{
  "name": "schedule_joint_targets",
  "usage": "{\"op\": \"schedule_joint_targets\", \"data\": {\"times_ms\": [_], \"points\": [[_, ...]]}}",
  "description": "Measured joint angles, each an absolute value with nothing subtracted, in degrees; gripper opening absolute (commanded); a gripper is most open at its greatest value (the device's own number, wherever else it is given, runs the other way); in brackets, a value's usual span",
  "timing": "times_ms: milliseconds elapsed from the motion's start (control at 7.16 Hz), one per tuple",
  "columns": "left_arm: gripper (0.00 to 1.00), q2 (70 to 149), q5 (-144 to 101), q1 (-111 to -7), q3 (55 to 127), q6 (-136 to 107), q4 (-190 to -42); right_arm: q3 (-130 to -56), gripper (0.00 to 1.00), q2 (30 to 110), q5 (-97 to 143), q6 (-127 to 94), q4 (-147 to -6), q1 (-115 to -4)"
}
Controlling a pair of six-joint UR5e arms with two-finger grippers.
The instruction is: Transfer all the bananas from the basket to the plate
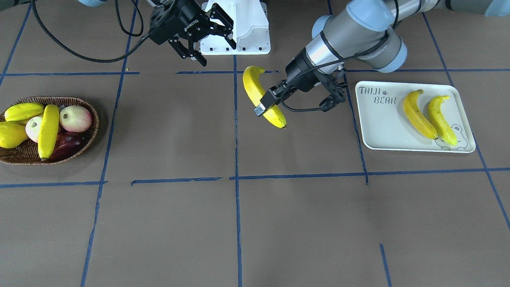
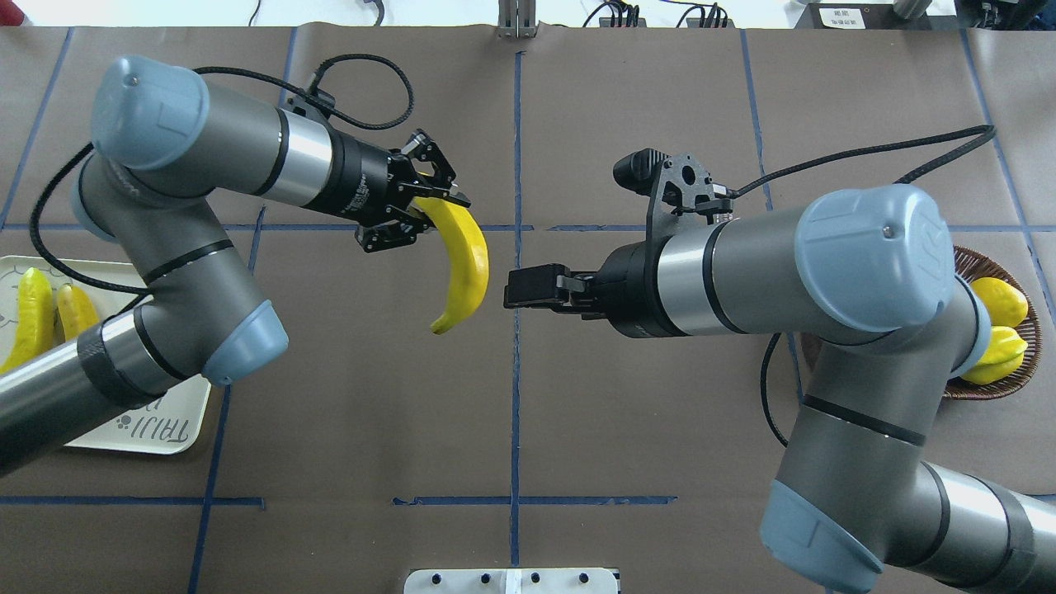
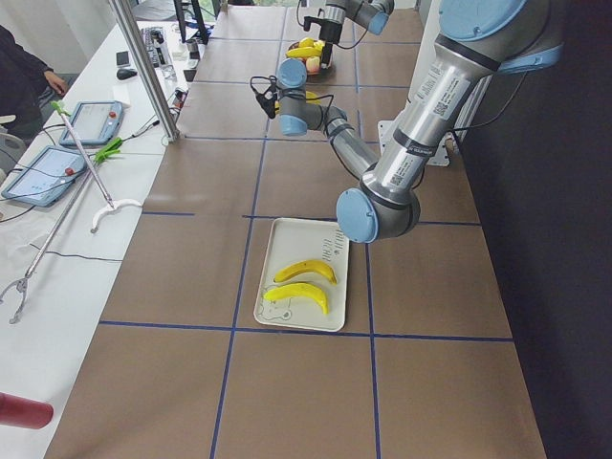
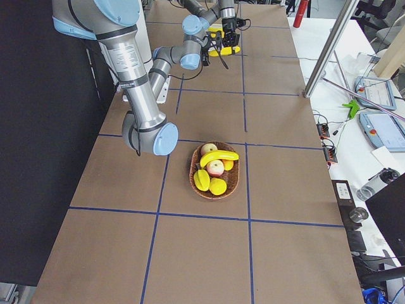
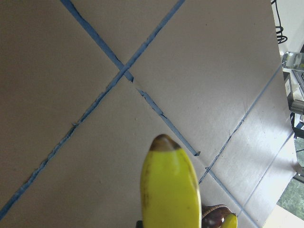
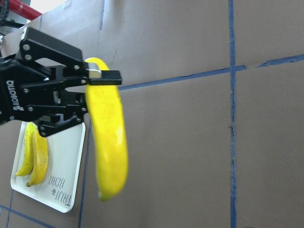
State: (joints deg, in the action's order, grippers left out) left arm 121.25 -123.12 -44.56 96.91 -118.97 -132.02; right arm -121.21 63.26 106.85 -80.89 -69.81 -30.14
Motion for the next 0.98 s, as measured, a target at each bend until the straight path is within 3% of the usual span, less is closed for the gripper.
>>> {"op": "schedule_joint_targets", "data": {"times_ms": [279, 558, 838, 977], "points": [[0.0, 112.75, -126.5, -49.74, 100.73, -101.15, -125.15, -124.46, 1.0, 65.99, 110.84, -80.87, -73.84, -34.45], [0.0, 99.13, -124.11, -51.49, 105.88, -83.25, -120.8, -125.84, 1.0, 70.11, 114.33, -80.57, -74.69, -38.43], [0.0, 89.25, -120.0, -51.66, 107.13, -72.08, -120.03, -126.41, 1.0, 74.6, 116.28, -79.82, -74.71, -41.83], [0.05, 86.33, -118.13, -51.65, 107.02, -68.06, -120.01, -126.76, 1.0, 77.69, 116.65, -78.27, -74.66, -43.41]]}}
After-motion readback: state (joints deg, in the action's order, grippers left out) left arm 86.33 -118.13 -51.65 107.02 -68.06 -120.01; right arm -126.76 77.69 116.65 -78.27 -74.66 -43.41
